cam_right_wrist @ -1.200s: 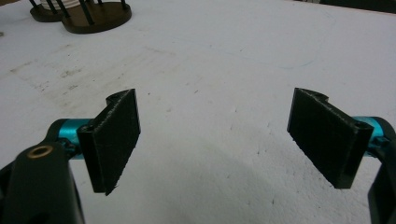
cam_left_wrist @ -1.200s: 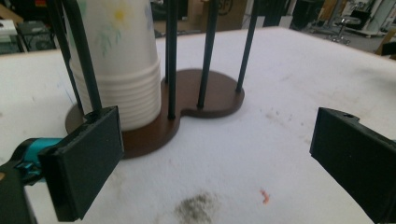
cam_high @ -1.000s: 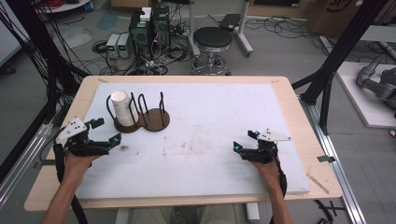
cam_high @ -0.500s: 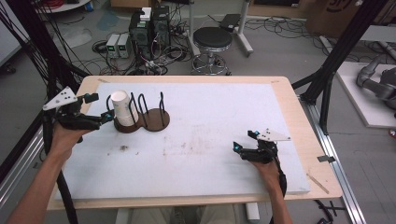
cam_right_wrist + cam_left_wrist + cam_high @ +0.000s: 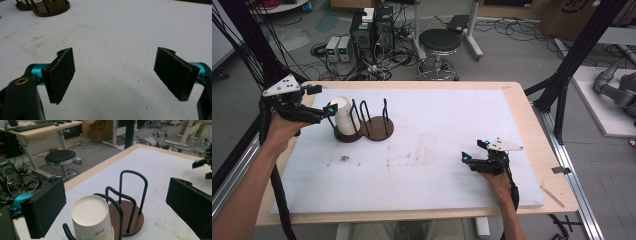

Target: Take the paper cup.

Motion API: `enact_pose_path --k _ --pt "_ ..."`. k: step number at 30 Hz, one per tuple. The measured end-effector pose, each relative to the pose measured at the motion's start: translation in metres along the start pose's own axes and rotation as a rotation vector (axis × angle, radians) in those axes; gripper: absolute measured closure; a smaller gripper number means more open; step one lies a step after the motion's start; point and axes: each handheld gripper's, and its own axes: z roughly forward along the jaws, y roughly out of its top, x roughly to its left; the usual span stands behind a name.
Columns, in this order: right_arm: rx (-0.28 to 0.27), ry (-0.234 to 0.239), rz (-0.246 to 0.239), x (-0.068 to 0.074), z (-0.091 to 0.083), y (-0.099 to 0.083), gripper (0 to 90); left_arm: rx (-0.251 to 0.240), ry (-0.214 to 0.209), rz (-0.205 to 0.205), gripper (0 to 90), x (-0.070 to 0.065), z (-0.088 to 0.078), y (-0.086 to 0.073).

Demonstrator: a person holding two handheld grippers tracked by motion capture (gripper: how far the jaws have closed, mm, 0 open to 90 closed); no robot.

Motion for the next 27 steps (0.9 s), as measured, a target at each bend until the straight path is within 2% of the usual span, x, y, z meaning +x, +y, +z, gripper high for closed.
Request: enact_pose_path --k 7,14,19,21,22,23,25,27 --pt "0.001 -0.001 -0.005 0.0 0.0 0.0 17.5 0.139 -0.103 0.031 2.7 0.019 0.022 0.021" --pt "0.003 0.0 -0.006 0.0 0.0 0.0 17.5 0.259 -0.175 0.076 2.7 0.035 0.039 0.033" --pt "0.005 -0.004 -0.005 0.001 0.001 0.0 17.5 0.363 -0.251 0.161 2.7 0.042 0.05 0.04" --pt "0.007 -0.004 -0.004 0.001 0.001 0.0 17.5 0.421 -0.274 0.218 2.7 0.043 0.054 0.041" --pt "0.006 -0.005 -0.009 0.001 0.001 0.0 17.5 0.479 -0.292 0.257 2.7 0.044 0.059 0.042" --pt "0.006 -0.005 -0.009 0.001 0.001 0.0 17.5 0.479 -0.292 0.257 2.7 0.044 0.059 0.042" --pt "0.007 -0.005 -0.011 0.001 0.001 0.0 17.5 0.531 -0.311 0.29 2.7 0.047 0.064 0.042" --pt "0.009 -0.004 -0.009 0.001 0.001 0.0 17.5 0.586 -0.328 0.307 2.8 0.049 0.069 0.041"
